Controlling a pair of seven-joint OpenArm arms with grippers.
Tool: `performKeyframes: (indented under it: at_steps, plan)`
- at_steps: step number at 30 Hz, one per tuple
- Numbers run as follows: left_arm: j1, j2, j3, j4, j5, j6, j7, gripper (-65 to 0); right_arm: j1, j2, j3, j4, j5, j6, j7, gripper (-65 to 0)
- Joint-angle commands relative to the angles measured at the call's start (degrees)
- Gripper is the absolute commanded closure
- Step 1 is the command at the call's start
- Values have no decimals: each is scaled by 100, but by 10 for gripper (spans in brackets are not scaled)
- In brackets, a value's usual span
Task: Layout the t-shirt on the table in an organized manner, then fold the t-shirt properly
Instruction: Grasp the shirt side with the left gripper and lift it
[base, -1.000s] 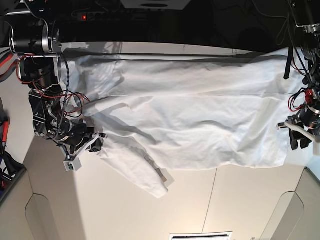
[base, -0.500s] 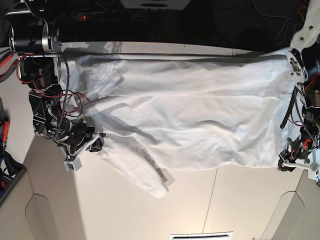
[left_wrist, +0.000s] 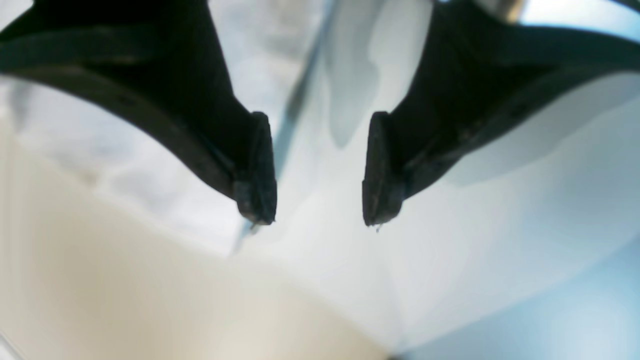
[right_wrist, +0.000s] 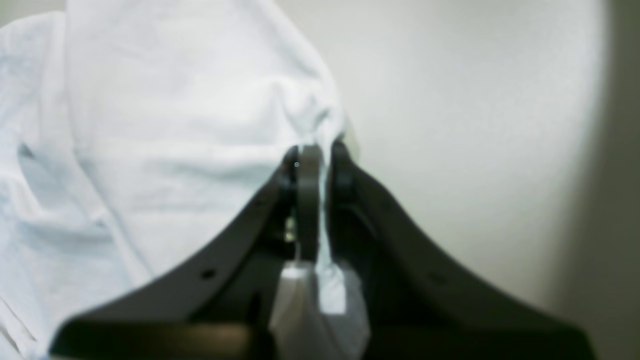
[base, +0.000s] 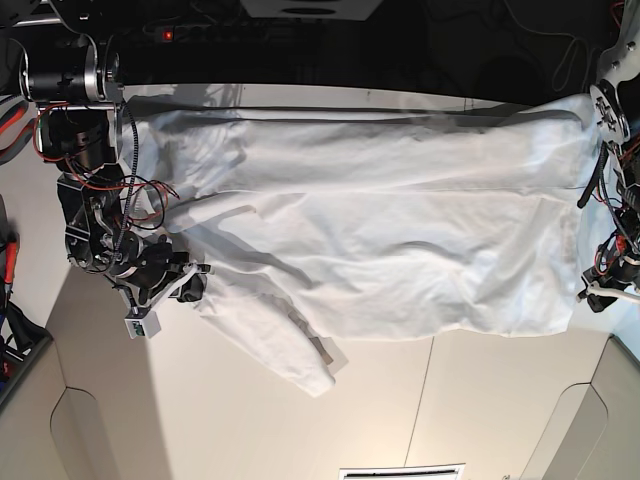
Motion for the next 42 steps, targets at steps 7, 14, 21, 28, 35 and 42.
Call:
performKeyframes:
  at_steps: [7, 14, 21, 28, 35, 42]
  plan:
    - [-216, 31, -15, 85, -833, 201, 330, -369, 31, 70, 4, 15, -120, -39, -254, 0]
    - [-278, 243, -754, 83, -1082, 374, 337, -370, 28, 48, 4, 15, -129, -42, -256, 0]
    - [-264, 398, -1056, -184, -1235, 380, 411, -370, 28, 44, 4, 15, -127, -42, -254, 0]
    - [-269, 496, -1056, -278, -1366, 142, 413, -370, 28, 42, 4, 15, -125, -42, -256, 0]
    - [-267, 588, -960, -278, -1226, 57, 407, -369, 28, 44, 4, 15, -125, -42, -256, 0]
    - [-280, 590, -678, -278, -1220, -103, 393, -369, 28, 42, 4, 15, -125, -42, -254, 0]
